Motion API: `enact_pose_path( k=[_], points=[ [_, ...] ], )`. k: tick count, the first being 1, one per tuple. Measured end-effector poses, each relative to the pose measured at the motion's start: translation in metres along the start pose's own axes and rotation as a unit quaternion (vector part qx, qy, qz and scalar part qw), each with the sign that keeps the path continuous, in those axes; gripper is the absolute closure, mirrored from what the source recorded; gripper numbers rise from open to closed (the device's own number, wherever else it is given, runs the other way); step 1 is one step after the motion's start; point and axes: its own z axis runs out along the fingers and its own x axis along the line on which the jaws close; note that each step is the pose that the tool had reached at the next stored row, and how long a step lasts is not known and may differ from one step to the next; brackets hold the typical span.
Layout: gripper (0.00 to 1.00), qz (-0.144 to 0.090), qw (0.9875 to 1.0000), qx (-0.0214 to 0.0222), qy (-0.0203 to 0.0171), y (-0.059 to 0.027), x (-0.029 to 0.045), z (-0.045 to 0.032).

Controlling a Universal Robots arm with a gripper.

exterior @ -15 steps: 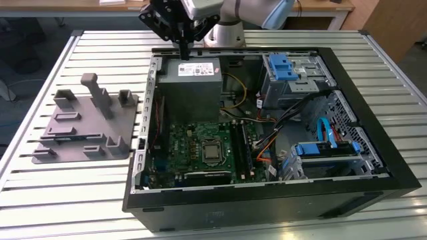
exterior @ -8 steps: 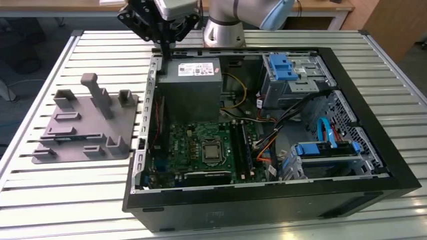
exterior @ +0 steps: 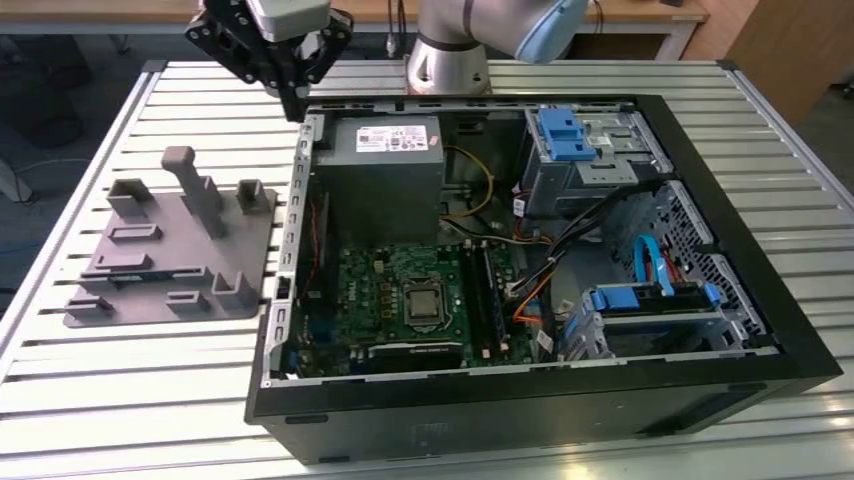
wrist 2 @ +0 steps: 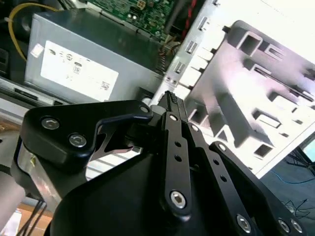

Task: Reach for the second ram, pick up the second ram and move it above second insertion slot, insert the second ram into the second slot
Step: 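Reach for the second ram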

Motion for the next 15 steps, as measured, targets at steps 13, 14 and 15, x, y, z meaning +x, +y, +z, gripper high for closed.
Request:
enact_pose_path(
  k=[13,14,15],
  points=[
    [0.9,0.0,1.0,-0.0001,-0.0001,-0.0037,0.0492,-0.0009],
    [0.9,0.0,1.0,0.0,0.0,-0.0039,0.0515,-0.001],
    [0.9,0.0,1.0,0.0,0.0,-0.0041,0.0536,-0.0009]
  ],
)
